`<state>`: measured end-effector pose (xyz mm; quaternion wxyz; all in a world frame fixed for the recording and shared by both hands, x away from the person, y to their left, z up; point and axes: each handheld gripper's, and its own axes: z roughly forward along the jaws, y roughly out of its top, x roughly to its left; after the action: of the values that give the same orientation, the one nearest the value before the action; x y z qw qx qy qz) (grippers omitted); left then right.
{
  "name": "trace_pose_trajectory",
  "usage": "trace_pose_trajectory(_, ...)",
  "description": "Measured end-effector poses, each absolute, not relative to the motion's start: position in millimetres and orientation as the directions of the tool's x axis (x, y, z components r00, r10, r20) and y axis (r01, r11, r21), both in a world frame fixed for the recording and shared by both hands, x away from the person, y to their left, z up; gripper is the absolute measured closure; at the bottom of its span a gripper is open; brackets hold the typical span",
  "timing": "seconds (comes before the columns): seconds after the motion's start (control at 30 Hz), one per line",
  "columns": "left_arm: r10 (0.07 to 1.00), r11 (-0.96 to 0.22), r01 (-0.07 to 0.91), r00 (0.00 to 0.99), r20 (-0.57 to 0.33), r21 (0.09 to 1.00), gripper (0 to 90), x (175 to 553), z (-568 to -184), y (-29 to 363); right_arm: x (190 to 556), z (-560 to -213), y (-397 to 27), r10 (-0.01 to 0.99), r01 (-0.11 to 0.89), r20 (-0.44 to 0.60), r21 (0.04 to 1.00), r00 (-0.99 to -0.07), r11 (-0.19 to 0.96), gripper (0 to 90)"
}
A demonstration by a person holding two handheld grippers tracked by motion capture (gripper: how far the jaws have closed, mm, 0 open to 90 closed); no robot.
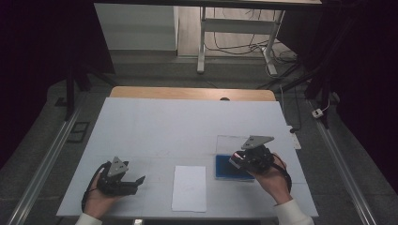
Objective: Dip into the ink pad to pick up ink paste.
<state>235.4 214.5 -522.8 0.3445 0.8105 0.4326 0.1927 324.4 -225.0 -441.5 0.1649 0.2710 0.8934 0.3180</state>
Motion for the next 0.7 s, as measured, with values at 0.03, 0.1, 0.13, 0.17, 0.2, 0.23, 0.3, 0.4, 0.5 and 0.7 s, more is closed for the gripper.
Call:
trace_pose_trajectory(0.03,0.835,-0.388,0.569,0.551,0.015,0.725,17.0,235,-523,214,324,-439,-226,0.588,0.376,-0.119,0.665,-0.800,0.645,70.4)
trace_pose_trajectory(0.1,0.835,-0.389,0.569,0.550,0.016,0.724,17.0,236,-523,214,323,-435,-229,0.592,0.377,-0.107,0.676,-0.799,0.633,70.4)
trace_pose_trajectory(0.13,0.835,-0.390,0.569,0.551,0.016,0.724,17.0,236,-523,214,323,-433,-230,0.593,0.375,-0.106,0.683,-0.798,0.627,70.4)
trace_pose_trajectory(0.17,0.834,-0.391,0.569,0.551,0.017,0.723,17.0,236,-523,214,322,-432,-231,0.598,0.377,-0.101,0.690,-0.795,0.618,70.4)
trace_pose_trajectory(0.2,0.833,-0.392,0.569,0.552,0.017,0.723,17.0,236,-523,214,322,-430,-233,0.597,0.375,-0.099,0.693,-0.796,0.615,70.4)
trace_pose_trajectory(0.23,0.834,-0.392,0.569,0.552,0.017,0.723,17.0,236,-523,214,322,-429,-234,0.599,0.376,-0.094,0.699,-0.795,0.609,70.4)
trace_pose_trajectory(0.3,0.834,-0.391,0.569,0.551,0.018,0.724,17.0,236,-523,214,322,-426,-236,0.600,0.379,-0.083,0.705,-0.796,0.599,70.4)
trace_pose_trajectory(0.4,0.834,-0.391,0.569,0.552,0.017,0.723,17.1,236,-523,214,321,-423,-237,0.600,0.375,-0.076,0.716,-0.797,0.589,70.4)
trace_pose_trajectory(0.5,0.832,-0.395,0.568,0.555,0.018,0.722,17.1,236,-523,214,319,-420,-237,0.593,0.368,-0.066,0.727,-0.803,0.580,70.4)
trace_pose_trajectory(0.7,0.832,-0.397,0.569,0.555,0.019,0.720,17.1,236,-523,214,317,-416,-234,0.575,0.352,-0.057,0.740,-0.816,0.573,70.4)
